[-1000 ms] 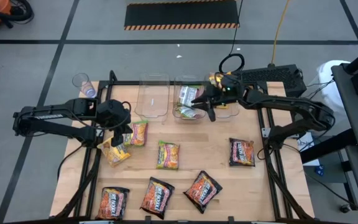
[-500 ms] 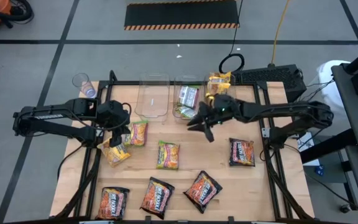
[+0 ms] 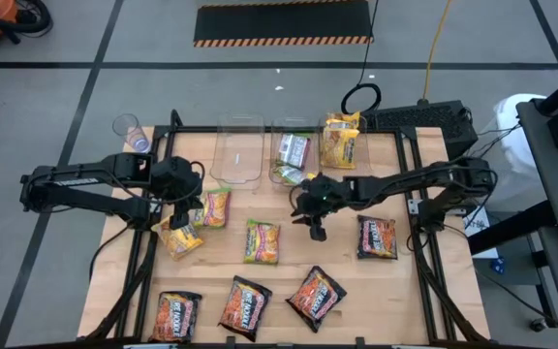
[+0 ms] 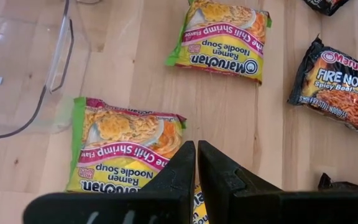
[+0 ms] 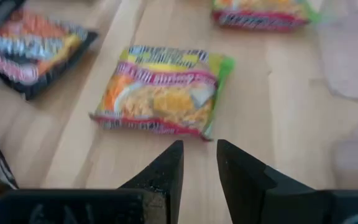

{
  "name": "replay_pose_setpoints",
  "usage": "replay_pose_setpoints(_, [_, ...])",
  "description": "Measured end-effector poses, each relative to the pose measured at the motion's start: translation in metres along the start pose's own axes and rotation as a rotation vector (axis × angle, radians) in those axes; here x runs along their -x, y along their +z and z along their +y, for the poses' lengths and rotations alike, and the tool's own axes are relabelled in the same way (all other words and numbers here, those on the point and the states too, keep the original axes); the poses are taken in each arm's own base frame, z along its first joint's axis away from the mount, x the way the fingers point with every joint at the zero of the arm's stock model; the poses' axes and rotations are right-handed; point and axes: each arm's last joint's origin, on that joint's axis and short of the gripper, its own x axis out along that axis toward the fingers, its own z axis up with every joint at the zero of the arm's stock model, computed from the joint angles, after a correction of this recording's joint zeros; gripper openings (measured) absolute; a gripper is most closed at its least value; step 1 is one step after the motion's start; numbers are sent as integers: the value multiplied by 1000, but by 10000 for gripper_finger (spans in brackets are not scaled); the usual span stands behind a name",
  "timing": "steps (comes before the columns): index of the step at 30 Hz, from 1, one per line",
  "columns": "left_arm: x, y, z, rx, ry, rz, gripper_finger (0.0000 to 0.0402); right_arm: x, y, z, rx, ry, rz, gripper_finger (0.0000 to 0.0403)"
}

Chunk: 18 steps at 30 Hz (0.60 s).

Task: Sort Maruchan noodles
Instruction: Put the green noodle pack into the center transparent bin

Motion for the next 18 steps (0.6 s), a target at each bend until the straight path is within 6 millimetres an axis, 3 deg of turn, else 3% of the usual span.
replay_pose_setpoints(10, [0, 0, 0, 7, 0, 0, 24, -39, -27, -2, 148, 26, 128, 93])
replay_pose_setpoints(18, [0, 0, 0, 9, 0, 0, 24, -49, -23, -2, 280, -25, 50, 93])
